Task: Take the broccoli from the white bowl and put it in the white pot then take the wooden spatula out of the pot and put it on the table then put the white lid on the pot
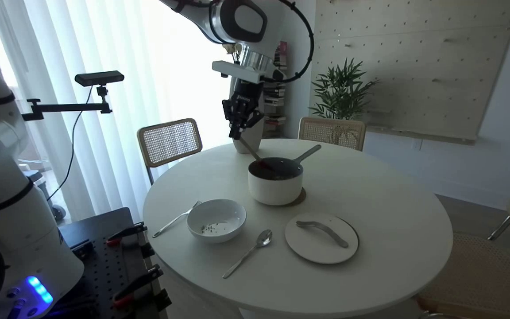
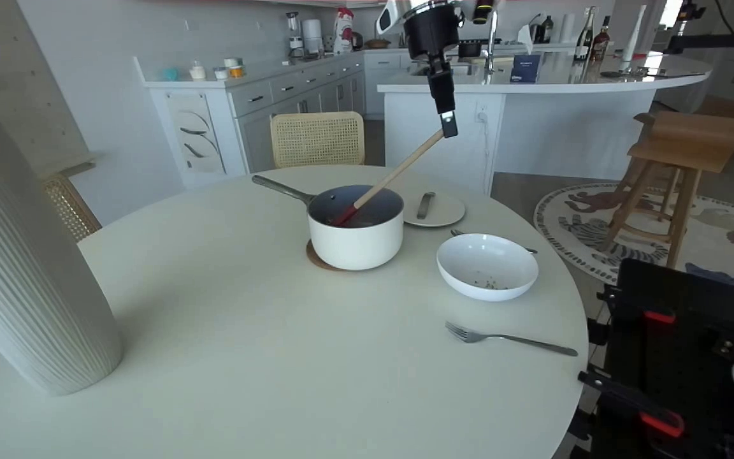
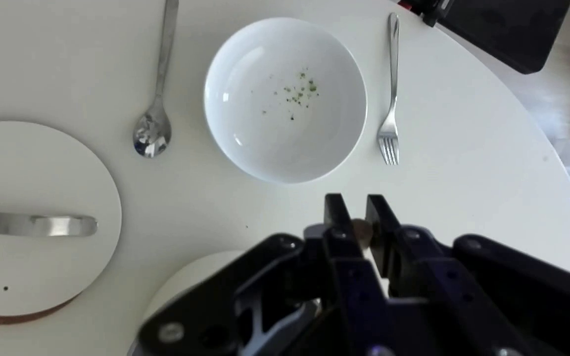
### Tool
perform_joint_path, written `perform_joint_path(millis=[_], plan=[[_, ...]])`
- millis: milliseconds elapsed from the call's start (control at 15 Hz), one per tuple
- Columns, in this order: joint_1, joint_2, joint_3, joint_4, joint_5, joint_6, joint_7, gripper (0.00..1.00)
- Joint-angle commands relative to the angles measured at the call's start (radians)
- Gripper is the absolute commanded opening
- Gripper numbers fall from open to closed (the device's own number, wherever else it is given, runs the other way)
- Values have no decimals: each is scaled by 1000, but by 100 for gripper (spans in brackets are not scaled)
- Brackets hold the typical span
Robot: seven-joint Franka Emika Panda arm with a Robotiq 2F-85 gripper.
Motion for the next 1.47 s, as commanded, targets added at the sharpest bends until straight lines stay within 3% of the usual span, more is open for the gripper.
perform_joint_path(millis=[0, 600, 1067, 1400], plan=[[23, 102, 15, 108, 20, 25, 79, 4], [-44, 240, -12, 261, 13, -32, 101, 4], [-108, 225, -39, 245, 10, -39, 78, 4], [-125, 202, -44, 232, -3, -130, 55, 4]])
